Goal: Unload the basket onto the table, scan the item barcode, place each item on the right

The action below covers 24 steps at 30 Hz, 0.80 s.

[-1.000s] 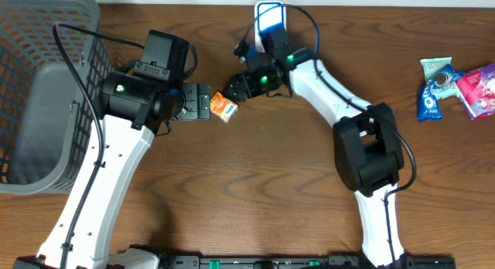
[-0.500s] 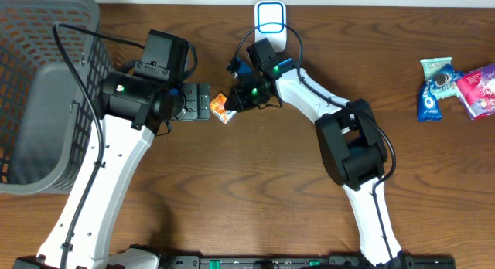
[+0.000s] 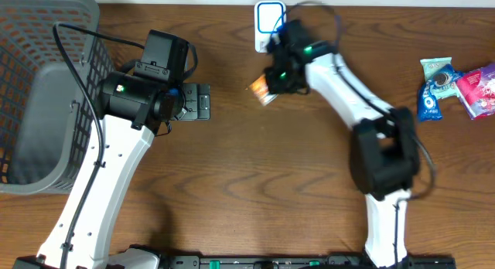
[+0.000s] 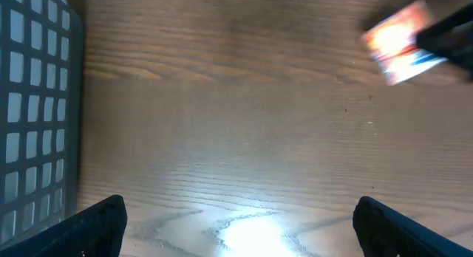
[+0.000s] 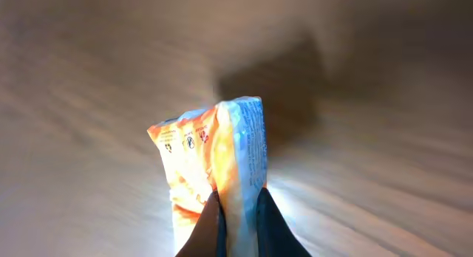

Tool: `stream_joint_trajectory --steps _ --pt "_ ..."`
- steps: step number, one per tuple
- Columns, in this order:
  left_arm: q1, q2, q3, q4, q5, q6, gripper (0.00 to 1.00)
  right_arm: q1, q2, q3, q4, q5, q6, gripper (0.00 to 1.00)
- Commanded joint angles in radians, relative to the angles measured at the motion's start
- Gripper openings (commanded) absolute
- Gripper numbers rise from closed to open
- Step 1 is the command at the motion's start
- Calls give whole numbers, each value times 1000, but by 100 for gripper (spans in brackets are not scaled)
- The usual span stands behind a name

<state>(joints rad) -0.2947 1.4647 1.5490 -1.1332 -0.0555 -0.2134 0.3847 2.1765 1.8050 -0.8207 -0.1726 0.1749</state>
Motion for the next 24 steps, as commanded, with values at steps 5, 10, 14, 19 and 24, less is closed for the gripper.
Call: stream_joint_trajectory --steps 5,10,14,19,24 --pt "4 5 5 -4 -9 -10 98 34 -60 0 -107 615 -87 1" --pt "3 5 5 -4 -9 -10 98 36 -21 -23 -86 653 -76 1" --pt "4 5 5 -4 -9 -10 98 40 -21 -19 -9 653 -64 1" --pt "4 5 5 -4 -9 -10 98 58 -22 4 146 653 -99 1" --pt "4 5 5 -4 -9 -10 98 82 -22 4 391 653 -253 1"
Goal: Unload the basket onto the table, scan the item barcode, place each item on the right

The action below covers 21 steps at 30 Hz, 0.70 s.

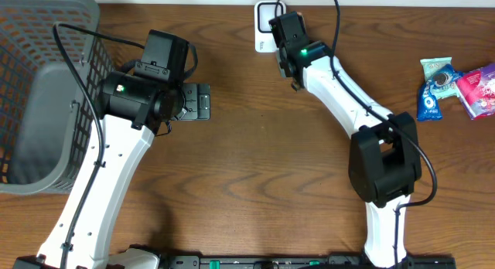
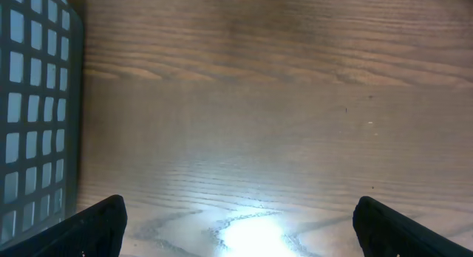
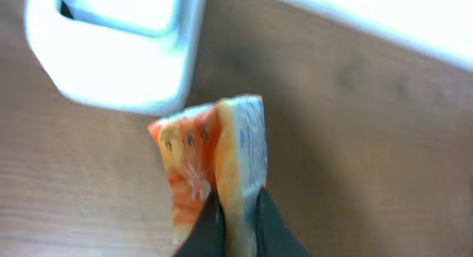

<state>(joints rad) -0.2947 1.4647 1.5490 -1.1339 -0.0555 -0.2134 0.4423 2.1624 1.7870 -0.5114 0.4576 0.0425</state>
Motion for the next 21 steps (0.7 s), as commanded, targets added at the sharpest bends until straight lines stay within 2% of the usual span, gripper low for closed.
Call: stream_joint_trajectory --steps 1,6,10,18,21 --pt "4 5 5 -3 -9 -10 98 27 -8 22 129 23 -155 1" --pt "4 5 5 -3 -9 -10 98 30 15 21 378 23 -334 1" --pt "4 5 5 -3 -9 -10 98 29 68 21 475 23 -399 1" --pt "4 5 5 -3 -9 -10 98 43 144 21 549 20 -417 1" --pt "4 5 5 -3 -9 -10 98 45 138 32 589 98 -381 1"
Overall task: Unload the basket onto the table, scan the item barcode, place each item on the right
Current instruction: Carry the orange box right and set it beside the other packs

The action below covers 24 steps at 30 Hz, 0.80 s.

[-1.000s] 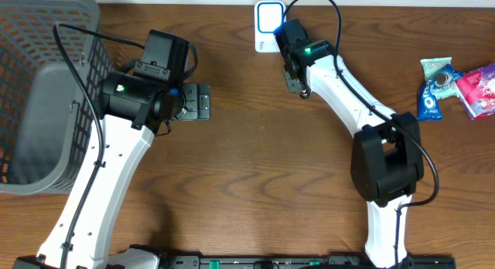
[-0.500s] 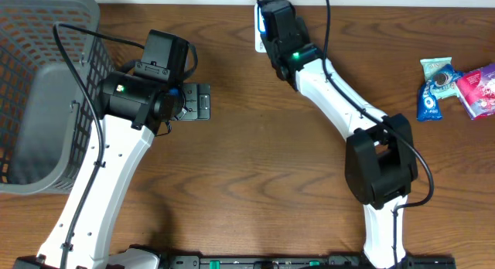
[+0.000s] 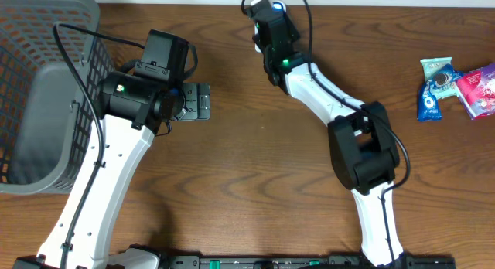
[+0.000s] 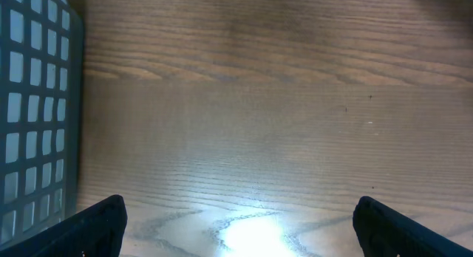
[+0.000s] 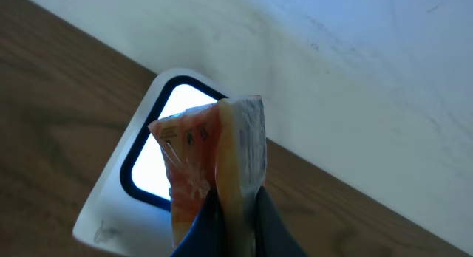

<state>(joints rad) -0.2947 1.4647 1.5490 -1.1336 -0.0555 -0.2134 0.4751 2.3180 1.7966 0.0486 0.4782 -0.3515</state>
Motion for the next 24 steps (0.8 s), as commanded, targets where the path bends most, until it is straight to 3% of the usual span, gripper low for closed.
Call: stream_joint_trajectory --steps 1,5,10,17,21,24 --pt "3 5 5 -4 -9 -10 98 10 -21 34 29 104 14 1" --pt "4 5 5 -3 -9 -10 98 -15 -49 91 -19 207 14 1" --pt "4 5 5 -4 -9 -10 98 -116 -114 138 -219 229 78 1" --pt "3 5 5 -4 -9 -10 98 -375 -156 138 -593 329 238 1" --pt "4 5 5 -4 -9 -10 98 -542 -156 135 -793 315 305 1" --pt "4 5 5 -3 -9 -10 98 -630 -156 133 -850 233 311 1"
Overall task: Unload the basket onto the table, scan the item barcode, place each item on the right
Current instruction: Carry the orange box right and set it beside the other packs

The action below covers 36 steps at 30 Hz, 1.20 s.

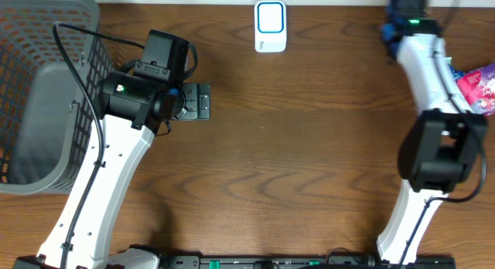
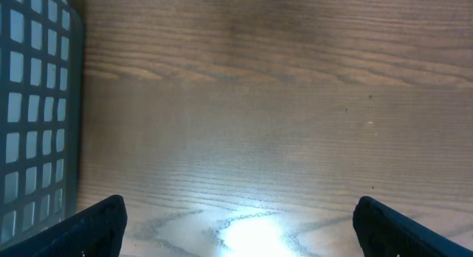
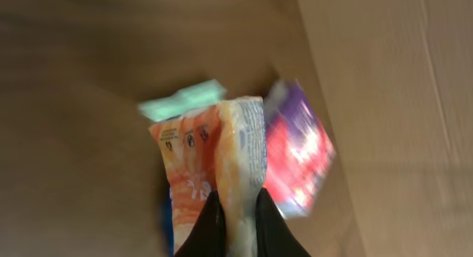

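Observation:
An orange snack packet [image 3: 211, 157] is pinched by its edge in my right gripper [image 3: 235, 209], which is shut on it. In the overhead view that gripper [image 1: 402, 22] is at the far right back of the table, and the packet is hidden under the arm. The white scanner with a blue-ringed window [image 1: 270, 25] stands at the back centre, well left of it. My left gripper [image 2: 236, 231] is open over bare wood with nothing between its fingers; overhead it [image 1: 197, 103] is left of centre.
Under the held packet lie a pink-purple packet [image 3: 299, 153] and a green-blue one [image 3: 181, 100]. The pink packet [image 1: 479, 87] shows at the table's right edge. A grey mesh basket [image 1: 39, 91] fills the left end, with its wall [image 2: 33, 102] beside my left gripper.
My right gripper, still shut on the orange packet, was at the scanner's window and is now at the right end of the table over the other packets. The left arm has not moved.
The right gripper held the orange packet above the table just below the scanner. Then it had the packet beside the scanner, then facing its blue-ringed window. Now the packet is over the snack packets at the right. The left gripper stayed open throughout.

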Tool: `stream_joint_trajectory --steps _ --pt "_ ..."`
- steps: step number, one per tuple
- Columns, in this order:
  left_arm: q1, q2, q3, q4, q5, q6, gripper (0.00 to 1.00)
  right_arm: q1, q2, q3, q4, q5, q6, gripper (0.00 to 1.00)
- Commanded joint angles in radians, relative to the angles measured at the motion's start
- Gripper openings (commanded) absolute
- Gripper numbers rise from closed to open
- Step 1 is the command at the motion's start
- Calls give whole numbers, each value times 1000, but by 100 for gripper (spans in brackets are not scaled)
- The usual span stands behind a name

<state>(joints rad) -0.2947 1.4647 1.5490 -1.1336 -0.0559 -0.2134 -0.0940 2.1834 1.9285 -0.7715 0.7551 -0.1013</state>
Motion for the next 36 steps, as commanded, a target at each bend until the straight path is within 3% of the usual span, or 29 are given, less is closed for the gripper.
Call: stream_joint_trajectory --steps 1,8,11,13,16,17,18,23,27,30,31,33,35,36 --pt "4 5 5 -4 -9 -10 98 -86 -21 0 -43 -81 60 1" --pt "4 5 5 -3 -9 -10 98 -221 -21 0 -140 -156 179 3" --pt "4 5 5 -3 -9 -10 98 -261 -21 0 -153 -220 190 44" --pt "4 5 5 -4 -9 -10 98 -272 -21 0 -154 -284 190 65" --pt "4 5 5 -4 -9 -10 98 -276 -21 0 -163 -352 191 79" --pt "4 5 5 -3 -9 -10 98 -272 -22 0 -167 -354 191 94" --pt "4 5 5 -4 -9 -10 98 -268 -25 0 -175 -354 191 99" --pt "4 5 5 -4 -9 -10 98 -244 -108 0 -233 -380 278 99" --pt "3 5 5 -4 -9 -10 98 -243 -233 0 -298 -544 305 99" --pt "4 5 5 -4 -9 -10 98 -270 -275 0 -372 -487 398 99" --pt "4 5 5 -3 -9 -10 98 -284 -276 0 -389 -472 415 93" --pt "4 5 5 -4 -9 -10 98 -320 -270 -5 -418 -452 444 69" --pt "4 5 5 -4 -9 -10 98 -372 -259 -26 -424 -450 454 52" --pt "3 5 5 -3 -9 -10 98 -407 -253 -45 -420 -449 457 37"
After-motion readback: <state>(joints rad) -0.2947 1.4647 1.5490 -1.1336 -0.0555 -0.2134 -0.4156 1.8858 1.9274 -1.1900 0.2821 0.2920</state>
